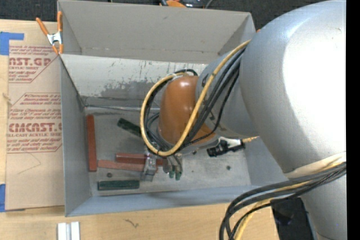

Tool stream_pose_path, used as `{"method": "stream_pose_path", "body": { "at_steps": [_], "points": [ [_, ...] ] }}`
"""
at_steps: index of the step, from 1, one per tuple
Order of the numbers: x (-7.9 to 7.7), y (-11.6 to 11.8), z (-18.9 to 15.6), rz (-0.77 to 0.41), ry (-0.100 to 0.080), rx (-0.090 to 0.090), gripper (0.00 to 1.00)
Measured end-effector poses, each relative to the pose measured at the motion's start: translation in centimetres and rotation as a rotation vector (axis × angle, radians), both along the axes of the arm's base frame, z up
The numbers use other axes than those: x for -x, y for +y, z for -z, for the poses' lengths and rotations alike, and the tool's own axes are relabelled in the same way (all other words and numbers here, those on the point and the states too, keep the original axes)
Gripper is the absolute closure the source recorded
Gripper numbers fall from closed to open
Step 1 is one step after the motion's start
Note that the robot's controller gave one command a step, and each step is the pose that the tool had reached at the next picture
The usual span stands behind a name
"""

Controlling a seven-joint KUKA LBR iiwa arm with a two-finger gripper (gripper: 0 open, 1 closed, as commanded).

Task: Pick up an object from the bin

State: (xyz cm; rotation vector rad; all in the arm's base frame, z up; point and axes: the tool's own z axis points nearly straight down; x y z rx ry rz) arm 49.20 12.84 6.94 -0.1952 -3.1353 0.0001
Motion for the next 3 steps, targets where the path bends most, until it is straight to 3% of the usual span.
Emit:
{"method": "stream_pose_path", "body": {
  "at_steps": [1, 2, 3],
  "points": [
    [-2.4, 0.9, -10.1, 0.065, -0.009, -0.003, 1.0],
    [-2.4, 1.6, -17.1, 0.064, -0.008, -0.003, 1.0],
    [-3.4, 3.7, -17.3, -0.257, -0.004, -0.001, 1.0]
  ]
}}
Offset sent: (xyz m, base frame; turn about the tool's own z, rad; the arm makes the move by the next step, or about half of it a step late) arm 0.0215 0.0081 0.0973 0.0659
